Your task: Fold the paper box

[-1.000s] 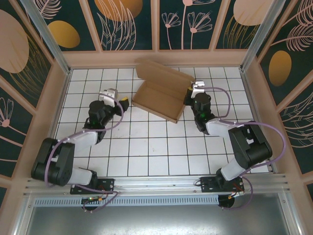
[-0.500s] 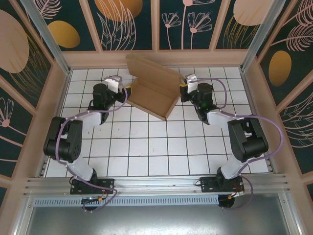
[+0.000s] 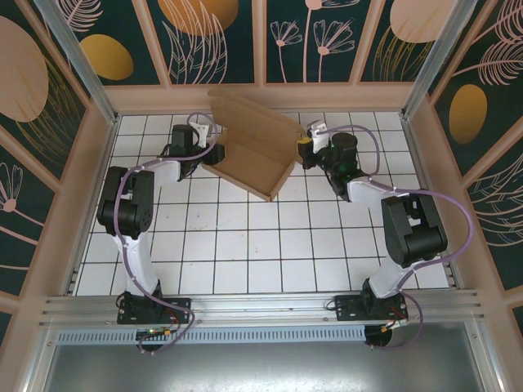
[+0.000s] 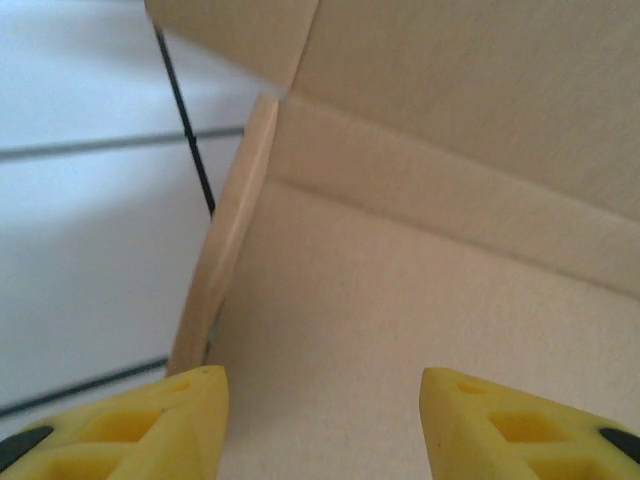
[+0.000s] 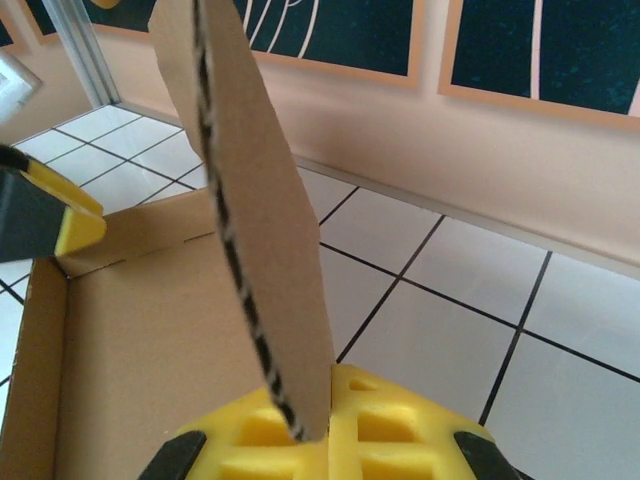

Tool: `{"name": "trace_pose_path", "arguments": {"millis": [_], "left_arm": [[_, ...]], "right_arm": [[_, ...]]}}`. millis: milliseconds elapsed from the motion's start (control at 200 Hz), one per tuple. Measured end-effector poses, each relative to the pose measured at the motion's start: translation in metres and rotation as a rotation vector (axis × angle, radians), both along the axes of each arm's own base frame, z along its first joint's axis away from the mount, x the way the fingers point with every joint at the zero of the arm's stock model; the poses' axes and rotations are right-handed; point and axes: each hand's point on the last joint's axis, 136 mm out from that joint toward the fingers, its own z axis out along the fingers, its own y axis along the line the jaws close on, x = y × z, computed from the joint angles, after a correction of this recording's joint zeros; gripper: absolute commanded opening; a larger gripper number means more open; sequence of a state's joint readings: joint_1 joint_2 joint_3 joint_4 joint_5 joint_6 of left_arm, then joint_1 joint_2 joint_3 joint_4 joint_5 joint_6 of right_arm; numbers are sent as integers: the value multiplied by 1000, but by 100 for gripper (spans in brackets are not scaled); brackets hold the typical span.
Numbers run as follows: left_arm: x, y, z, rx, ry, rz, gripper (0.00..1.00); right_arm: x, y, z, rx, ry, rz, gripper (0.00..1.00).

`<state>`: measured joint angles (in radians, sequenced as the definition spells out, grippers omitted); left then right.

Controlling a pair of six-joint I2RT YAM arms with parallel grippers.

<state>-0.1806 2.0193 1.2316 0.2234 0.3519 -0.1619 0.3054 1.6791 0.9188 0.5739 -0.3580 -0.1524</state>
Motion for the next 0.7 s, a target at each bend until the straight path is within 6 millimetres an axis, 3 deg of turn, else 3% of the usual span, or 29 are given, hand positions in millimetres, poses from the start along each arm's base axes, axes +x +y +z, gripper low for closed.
{"name": "trace_pose_path", "arguments": {"millis": [280,525,701], "left_arm": [[-6,1,1,-76,54,52,40],[-50,-3,3,-175,116,67,44],[-84,-33,6,-217,153,21,47]], "right_arm": [[-2,4,-1,-1,17,33,0],[8,-2,0,-1,26,25,0],[20,-8,6,-24,14,18,0]]}}
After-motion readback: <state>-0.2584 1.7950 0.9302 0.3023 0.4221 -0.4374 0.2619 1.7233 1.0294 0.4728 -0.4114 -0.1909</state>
